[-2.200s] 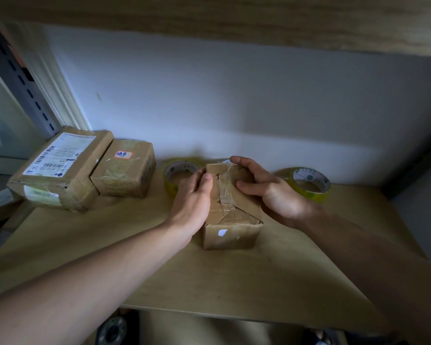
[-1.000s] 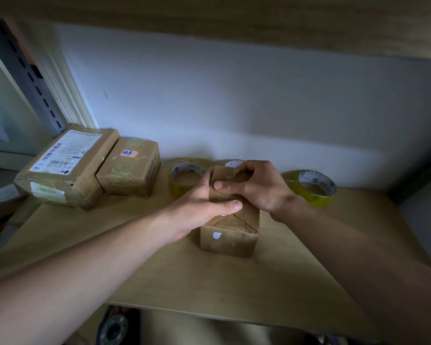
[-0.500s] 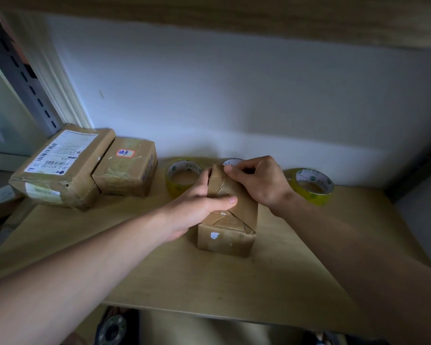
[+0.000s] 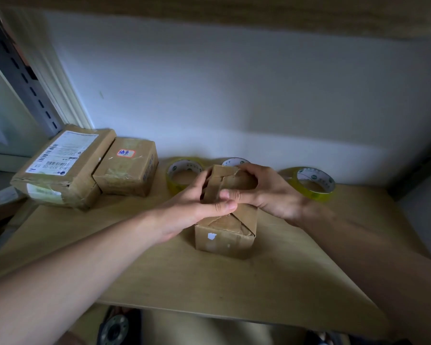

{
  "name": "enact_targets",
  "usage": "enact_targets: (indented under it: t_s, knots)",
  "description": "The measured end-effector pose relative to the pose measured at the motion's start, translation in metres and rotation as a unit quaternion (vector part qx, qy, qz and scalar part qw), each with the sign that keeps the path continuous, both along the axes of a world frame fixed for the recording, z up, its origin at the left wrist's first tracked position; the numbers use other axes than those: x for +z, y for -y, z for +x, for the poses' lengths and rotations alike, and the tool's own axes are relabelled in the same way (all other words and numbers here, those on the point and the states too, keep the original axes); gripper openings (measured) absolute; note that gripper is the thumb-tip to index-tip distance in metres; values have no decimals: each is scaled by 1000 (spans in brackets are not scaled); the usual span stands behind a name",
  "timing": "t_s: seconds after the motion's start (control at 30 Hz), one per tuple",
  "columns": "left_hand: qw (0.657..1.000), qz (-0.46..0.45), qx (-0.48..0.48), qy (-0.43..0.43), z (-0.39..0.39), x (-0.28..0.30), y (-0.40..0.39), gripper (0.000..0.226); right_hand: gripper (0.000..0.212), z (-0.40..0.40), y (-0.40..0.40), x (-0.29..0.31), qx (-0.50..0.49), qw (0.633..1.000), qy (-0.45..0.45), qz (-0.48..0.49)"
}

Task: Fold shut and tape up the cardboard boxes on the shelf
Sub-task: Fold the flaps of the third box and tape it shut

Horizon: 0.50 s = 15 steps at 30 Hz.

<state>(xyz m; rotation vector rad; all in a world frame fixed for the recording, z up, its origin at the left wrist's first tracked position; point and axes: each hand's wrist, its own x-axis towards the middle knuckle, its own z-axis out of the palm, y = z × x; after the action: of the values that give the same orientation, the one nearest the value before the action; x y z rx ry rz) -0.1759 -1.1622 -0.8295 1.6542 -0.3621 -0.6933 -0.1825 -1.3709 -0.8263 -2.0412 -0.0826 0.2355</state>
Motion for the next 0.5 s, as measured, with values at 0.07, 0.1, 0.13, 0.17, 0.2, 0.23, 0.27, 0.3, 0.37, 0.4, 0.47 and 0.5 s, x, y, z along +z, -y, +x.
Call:
enact_targets:
  t_s: [0.07, 0.1, 0.13, 0.17, 0.2, 0.23, 0.27, 0.3, 0.37, 0.4, 0.47, 0.5]
  knots:
    - [1000, 3, 5, 6, -2, -2, 0, 76, 74, 2, -3, 0, -13, 1000, 5, 4]
    - [1000, 1, 9, 4, -1, -5, 0, 74, 70, 4, -4, 1, -19, 1000, 12, -2]
    - [1000, -2, 11, 1, 0, -7, -1, 73, 67, 4, -6, 2, -24, 999, 20, -10]
    - [1000, -2, 13, 1, 1, -8, -1, 71, 65, 4, -7, 2, -29, 999, 26, -15]
    - [1000, -1, 14, 2, 2, -9, -1, 69, 62, 4, -8, 2, -35, 999, 30, -16]
    - [1000, 1, 15, 3, 2, -10, 0, 68, 59, 5, -9, 2, -42, 998, 32, -15]
    - [1000, 2, 16, 3, 2, -10, 0, 69, 53, 5, -10, 3, -49, 998, 32, -12]
    - [1000, 4, 18, 3, 2, -10, 1, 72, 46, 6, -10, 2, -55, 998, 30, -8]
    - [1000, 4, 19, 1, 2, -10, 0, 79, 37, 8, -10, 1, -69, 997, 25, -4]
    - [1000, 5, 20, -2, 2, -9, 0, 83, 36, 9, -11, 0, -79, 997, 24, -5]
    - [1000, 5, 19, -6, 1, -7, 0, 89, 32, 12, -12, -2, -99, 995, 23, -8]
    - [1000, 5, 19, -8, 0, -6, 1, 90, 28, 13, -13, -2, -108, 994, 27, -13]
